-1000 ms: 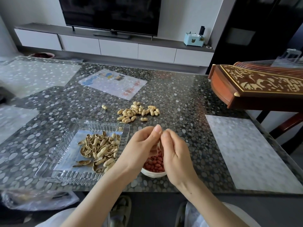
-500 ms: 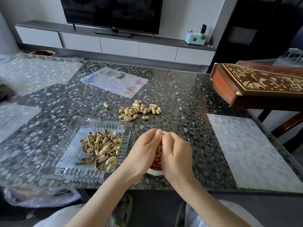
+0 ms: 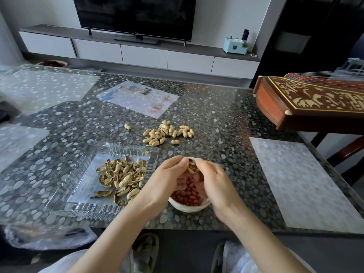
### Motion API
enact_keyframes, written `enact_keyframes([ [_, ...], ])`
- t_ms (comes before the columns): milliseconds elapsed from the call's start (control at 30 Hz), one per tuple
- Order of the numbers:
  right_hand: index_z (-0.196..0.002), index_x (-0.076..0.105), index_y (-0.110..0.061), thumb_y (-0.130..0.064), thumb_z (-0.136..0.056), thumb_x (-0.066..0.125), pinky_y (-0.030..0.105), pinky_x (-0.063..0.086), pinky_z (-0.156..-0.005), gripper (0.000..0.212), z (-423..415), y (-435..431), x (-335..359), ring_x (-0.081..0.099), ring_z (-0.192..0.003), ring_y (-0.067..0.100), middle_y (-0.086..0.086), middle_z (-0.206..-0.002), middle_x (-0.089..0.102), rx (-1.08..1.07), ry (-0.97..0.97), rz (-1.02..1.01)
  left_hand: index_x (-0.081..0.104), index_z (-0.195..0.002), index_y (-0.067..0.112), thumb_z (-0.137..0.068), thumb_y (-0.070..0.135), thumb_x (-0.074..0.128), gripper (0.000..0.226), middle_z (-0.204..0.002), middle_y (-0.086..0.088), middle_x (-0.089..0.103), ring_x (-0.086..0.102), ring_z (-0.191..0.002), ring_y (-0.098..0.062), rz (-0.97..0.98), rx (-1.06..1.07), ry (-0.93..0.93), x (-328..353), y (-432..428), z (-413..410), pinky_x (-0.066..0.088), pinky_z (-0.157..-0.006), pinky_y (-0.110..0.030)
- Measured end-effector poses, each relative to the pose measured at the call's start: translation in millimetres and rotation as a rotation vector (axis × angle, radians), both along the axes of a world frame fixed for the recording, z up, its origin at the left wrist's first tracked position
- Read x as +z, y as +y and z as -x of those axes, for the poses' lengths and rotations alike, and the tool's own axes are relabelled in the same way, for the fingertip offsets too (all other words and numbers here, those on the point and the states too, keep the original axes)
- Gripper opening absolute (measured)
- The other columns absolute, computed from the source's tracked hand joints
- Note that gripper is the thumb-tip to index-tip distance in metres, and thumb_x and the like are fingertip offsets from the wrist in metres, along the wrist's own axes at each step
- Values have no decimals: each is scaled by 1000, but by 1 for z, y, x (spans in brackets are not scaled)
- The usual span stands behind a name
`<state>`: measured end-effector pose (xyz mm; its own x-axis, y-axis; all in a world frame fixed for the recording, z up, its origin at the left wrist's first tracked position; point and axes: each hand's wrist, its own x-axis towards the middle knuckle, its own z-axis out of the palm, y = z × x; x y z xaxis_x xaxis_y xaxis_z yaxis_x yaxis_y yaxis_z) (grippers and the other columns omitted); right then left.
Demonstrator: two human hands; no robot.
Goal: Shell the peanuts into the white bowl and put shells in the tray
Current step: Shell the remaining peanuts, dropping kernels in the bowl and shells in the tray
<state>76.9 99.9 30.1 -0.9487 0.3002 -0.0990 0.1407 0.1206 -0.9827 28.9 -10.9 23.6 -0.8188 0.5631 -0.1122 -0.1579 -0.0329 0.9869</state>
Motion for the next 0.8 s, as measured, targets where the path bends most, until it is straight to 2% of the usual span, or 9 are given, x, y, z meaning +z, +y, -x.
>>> enact_keyframes([
  [100,-56,37,-15,-25,-99,37,21,22,-40,45,1,9,4,25,-38,10,-5,-42,30,59,-178,293,58,-61,14,-101,14,36,46,-51,10,48,36,-48,-5,-78,-48,-77,3,-1,2,29,-53,-19],
  [167,-56,35,-16,-26,-99,35,22,11,-40,44,2,13,4,14,-39,9,-5,-44,21,80,-224,480,52,-67,6,-100,14,37,37,-52,7,38,27,-52,-9,-102,-42,-128,0,-1,5,26,-51,-19],
  [200,-56,35,-16,-26,-99,35,23,10,-41,44,2,15,4,13,-39,9,-6,-44,20,64,-225,493,48,-73,4,-100,15,38,31,-52,7,35,25,-52,-10,-93,-27,-133,0,-2,7,26,-51,-19],
  [267,-57,37,-16,-26,-98,37,23,12,-42,42,2,19,3,17,-38,9,-7,-43,23,-22,-190,325,44,-72,6,-99,20,41,30,-50,11,38,31,-50,-8,14,12,-18,-1,-5,10,28,-54,-21],
  [367,-55,38,-15,-27,-97,40,23,22,-45,44,1,27,3,26,-37,5,-10,-41,30,-149,-111,-120,49,-62,17,-97,29,46,37,-52,16,49,43,-50,2,290,87,318,0,-8,13,32,-59,-22],
  [500,-55,38,-14,-31,-98,42,17,25,-41,47,2,32,1,28,-37,3,-11,-42,31,-179,-74,-277,53,-57,17,-92,35,53,40,-43,15,45,40,-43,-1,424,156,485,2,-10,19,31,-48,-12],
  [633,-57,42,-13,-36,-99,42,19,29,-47,48,3,31,-2,34,-39,2,-9,-44,36,-192,-63,-294,57,-58,9,-89,33,57,39,-41,11,38,32,-39,-4,396,233,404,5,-14,25,26,-44,-14],
  [733,-59,47,-14,-37,-99,40,16,33,-48,47,4,30,-4,40,-43,0,-10,-46,42,-183,-7,-316,56,-51,19,-89,31,57,40,-51,2,39,31,-45,-9,326,266,289,6,-24,32,27,-50,-24],
  [800,-63,52,-14,-37,-99,41,15,36,-50,44,4,27,-5,43,-47,1,-9,-51,45,-138,72,-338,58,-57,14,-90,27,56,35,-50,4,42,31,-48,-12,307,309,224,6,-35,39,28,-52,-26],
])
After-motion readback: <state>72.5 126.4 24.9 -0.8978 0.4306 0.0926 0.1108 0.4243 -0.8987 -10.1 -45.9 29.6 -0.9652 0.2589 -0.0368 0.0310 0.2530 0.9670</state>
